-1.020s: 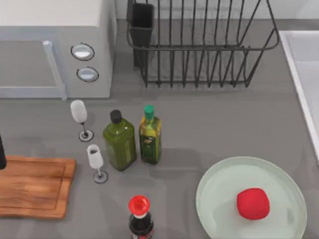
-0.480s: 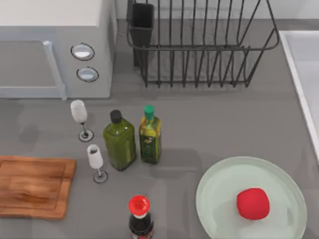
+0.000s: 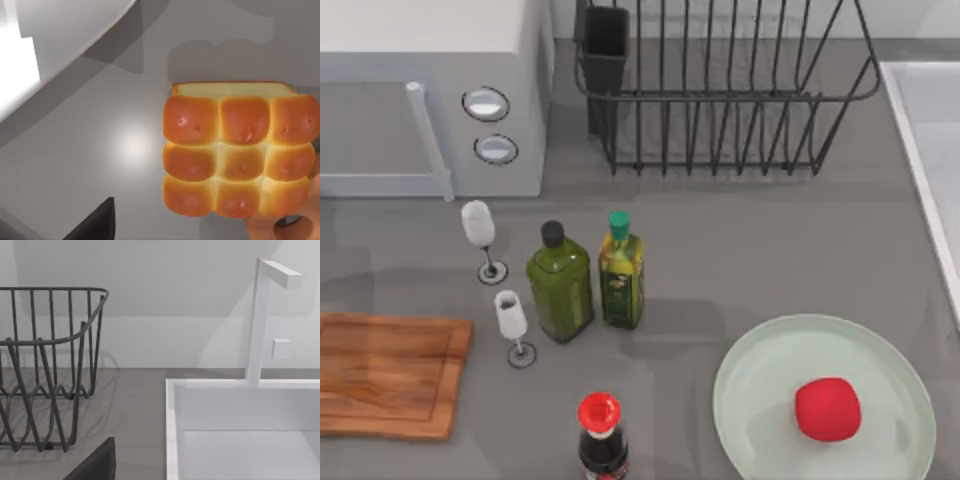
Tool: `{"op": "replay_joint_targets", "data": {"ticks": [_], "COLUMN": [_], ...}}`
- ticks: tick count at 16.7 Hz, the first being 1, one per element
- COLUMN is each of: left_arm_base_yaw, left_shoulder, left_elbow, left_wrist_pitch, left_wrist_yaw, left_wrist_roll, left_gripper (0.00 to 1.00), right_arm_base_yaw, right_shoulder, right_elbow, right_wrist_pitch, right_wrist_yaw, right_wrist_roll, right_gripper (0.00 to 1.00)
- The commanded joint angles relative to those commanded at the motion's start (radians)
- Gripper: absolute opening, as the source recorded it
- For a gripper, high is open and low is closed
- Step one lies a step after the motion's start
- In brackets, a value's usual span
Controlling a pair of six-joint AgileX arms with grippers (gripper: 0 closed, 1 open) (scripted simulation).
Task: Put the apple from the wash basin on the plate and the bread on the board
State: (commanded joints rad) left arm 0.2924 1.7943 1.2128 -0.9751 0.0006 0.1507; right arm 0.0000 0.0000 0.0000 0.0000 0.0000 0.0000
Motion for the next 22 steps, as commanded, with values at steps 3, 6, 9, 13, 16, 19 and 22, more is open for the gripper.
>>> {"op": "replay_joint_targets", "data": {"ticks": [3,6,9,13,16,19,22], "left_arm_base_yaw": [0.003,-0.003,-0.002,0.006,0.008,0.009,0.004], "left_shoulder": [0.014,0.011,0.016,0.012,0.045,0.099,0.139], "left_elbow": [0.010,0.007,-0.031,-0.163,-0.198,-0.167,-0.134], "left_wrist_pitch": [-0.008,-0.006,0.032,0.160,0.228,0.249,0.261], "left_wrist_yaw": [0.000,0.000,0.001,0.000,0.000,0.000,0.001], "left_wrist_roll": [0.001,0.000,-0.004,0.004,0.007,0.008,0.005], "left_gripper": [1.00,1.00,1.00,1.00,1.00,1.00,1.00], "right_arm_base_yaw": [0.000,0.000,0.000,0.000,0.000,0.000,0.000], "right_shoulder": [0.000,0.000,0.000,0.000,0.000,0.000,0.000], "right_elbow": [0.000,0.000,0.000,0.000,0.000,0.000,0.000], "right_wrist_pitch": [0.000,0.000,0.000,0.000,0.000,0.000,0.000], "right_wrist_yaw": [0.000,0.000,0.000,0.000,0.000,0.000,0.000], "right_wrist_roll": [0.000,0.000,0.000,0.000,0.000,0.000,0.000], "right_gripper": [1.00,1.00,1.00,1.00,1.00,1.00,1.00]}}
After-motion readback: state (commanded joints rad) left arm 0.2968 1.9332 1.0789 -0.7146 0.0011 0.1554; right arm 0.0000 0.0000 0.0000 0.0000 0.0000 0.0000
